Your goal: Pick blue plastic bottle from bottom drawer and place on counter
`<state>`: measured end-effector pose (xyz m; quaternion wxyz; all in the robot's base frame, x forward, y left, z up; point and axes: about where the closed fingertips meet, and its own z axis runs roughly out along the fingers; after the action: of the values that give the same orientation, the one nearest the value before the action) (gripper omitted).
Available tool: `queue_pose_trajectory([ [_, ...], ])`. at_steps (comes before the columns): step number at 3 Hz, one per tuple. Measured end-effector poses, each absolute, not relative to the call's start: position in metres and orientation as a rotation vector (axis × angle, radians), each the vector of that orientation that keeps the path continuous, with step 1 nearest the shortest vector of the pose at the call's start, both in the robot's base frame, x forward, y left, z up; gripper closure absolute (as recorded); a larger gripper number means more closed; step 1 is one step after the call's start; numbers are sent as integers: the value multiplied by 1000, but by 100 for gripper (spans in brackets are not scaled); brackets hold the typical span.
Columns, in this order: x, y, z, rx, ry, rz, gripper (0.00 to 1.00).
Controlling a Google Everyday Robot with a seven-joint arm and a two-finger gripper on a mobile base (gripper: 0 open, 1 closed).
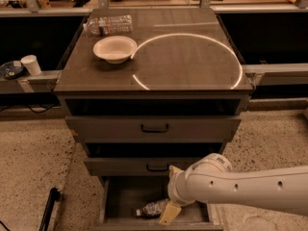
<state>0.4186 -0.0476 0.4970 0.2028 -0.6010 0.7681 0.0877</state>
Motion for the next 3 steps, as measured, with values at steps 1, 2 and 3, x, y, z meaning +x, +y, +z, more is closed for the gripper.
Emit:
queue_pose_trajectory([
  [1,418,-48,497,-1681,2145,243,0],
  [2,419,-51,496,-1709,2090,199,0],
  [3,426,-41,469,-1781,1836,198,0],
])
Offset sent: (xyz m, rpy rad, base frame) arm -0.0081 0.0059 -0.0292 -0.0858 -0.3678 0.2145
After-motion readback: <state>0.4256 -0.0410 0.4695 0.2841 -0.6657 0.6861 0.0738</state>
